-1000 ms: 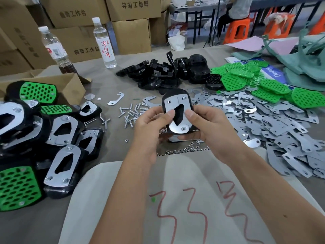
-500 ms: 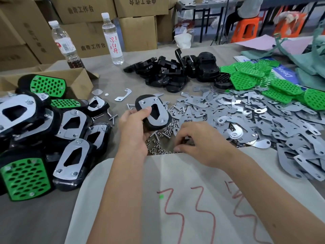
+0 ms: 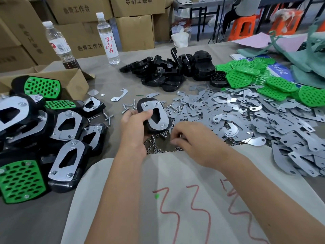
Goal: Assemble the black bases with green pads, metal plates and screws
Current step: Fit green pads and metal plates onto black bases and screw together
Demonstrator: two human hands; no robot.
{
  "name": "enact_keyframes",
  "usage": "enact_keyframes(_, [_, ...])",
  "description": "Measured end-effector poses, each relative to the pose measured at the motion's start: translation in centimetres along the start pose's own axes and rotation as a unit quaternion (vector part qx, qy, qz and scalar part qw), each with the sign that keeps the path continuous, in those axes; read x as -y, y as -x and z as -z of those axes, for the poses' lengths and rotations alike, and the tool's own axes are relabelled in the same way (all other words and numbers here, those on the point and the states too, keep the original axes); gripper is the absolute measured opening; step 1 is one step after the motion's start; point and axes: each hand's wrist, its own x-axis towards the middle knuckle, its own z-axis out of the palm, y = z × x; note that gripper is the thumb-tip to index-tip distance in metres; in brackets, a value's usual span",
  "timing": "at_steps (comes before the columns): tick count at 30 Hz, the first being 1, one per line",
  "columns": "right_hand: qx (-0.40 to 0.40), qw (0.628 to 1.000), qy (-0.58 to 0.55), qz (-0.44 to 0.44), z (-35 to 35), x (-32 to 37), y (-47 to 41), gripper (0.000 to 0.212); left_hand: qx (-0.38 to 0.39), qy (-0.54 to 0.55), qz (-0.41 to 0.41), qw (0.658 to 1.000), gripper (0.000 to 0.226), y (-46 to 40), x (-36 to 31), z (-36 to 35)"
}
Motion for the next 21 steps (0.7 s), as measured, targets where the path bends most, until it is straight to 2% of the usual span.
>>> enact_keyframes(2, [-0.081, 0.99, -0.109, -0.034, 0.3, -0.5, 0.0, 0.015, 0.024, -0.016, -0.003, 1.0, 0.027, 0.4, -0.2, -0.2])
enact_keyframes(5, [-0.189, 0.944, -0.265, -0.059, 1.2, -1.3, -0.1, 0.018, 0.063, -0.041, 0.003, 0.997, 0.035, 1.2, -0.3, -0.9])
enact_keyframes(9, [-0.245, 0.883, -0.393, -0.078, 1.7, -2.1, 0.0, 0.02, 0.099, -0.065, 0.017, 0.993, 0.032, 2.3, 0.0, -2.0])
enact_keyframes(12, [-0.282, 0.855, -0.43, -0.07, 1.8, -2.3, 0.0, 0.019, 0.106, -0.068, 0.022, 0.992, 0.021, 2.5, 0.5, -2.7])
enact_keyframes(15, [-0.304, 0.852, -0.422, -0.054, 1.9, -2.1, 0.0, 0.022, 0.113, -0.067, 0.034, 0.991, 0.016, 2.7, 0.7, -3.1])
enact_keyframes(21, [-0.279, 0.884, -0.372, -0.042, 1.8, -1.4, -0.1, 0.017, 0.127, -0.064, 0.032, 0.989, 0.019, 2.9, 0.8, -3.1])
